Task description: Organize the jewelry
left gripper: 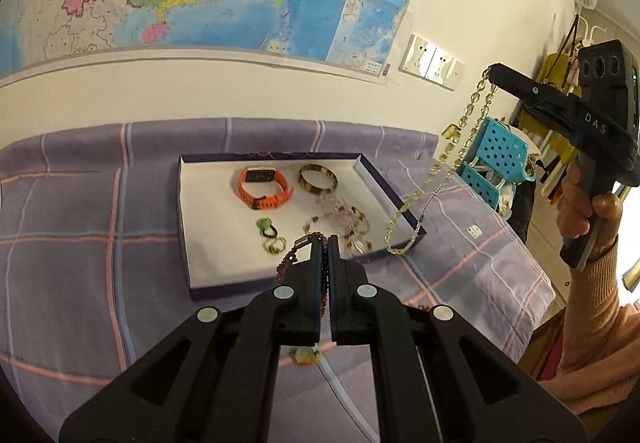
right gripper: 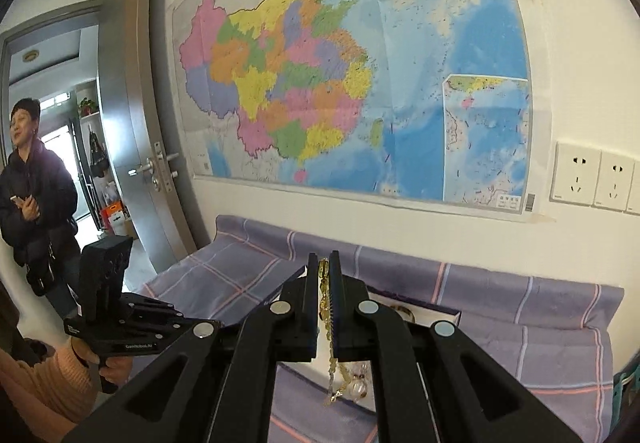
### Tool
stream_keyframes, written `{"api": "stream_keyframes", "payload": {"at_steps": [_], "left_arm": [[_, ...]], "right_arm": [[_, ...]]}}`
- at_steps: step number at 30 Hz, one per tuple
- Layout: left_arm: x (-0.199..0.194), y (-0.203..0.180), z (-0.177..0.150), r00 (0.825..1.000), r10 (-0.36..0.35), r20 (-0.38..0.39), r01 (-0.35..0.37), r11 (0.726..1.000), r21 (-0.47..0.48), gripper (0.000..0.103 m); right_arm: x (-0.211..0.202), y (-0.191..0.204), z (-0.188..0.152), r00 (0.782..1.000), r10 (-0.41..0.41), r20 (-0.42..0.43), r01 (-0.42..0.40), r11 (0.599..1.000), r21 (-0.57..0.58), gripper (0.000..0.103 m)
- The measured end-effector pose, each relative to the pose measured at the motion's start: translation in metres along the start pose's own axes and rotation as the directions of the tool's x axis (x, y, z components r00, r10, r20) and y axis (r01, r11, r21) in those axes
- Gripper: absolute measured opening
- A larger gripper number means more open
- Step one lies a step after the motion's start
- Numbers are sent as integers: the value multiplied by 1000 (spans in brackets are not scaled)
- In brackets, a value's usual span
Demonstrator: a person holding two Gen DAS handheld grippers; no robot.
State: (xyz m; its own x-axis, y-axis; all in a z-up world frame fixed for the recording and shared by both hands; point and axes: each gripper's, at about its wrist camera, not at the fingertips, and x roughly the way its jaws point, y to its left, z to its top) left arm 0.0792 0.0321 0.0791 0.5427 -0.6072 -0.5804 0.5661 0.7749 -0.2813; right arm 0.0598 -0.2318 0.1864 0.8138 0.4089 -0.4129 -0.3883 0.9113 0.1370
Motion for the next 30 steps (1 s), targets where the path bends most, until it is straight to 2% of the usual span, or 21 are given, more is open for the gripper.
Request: {"api": "stream_keyframes", "payload": {"at_steps": [14, 30], "left_arm": [[46, 16, 19, 999, 38, -38, -39, 999, -15, 3], [96, 25, 7, 990, 66, -125, -72, 997, -40, 3]], "right_arm": [[43, -25, -5, 998, -14, -62, 17, 998, 53, 3], [63, -39, -24, 994, -1, -113, 11, 996, 88, 3]]}}
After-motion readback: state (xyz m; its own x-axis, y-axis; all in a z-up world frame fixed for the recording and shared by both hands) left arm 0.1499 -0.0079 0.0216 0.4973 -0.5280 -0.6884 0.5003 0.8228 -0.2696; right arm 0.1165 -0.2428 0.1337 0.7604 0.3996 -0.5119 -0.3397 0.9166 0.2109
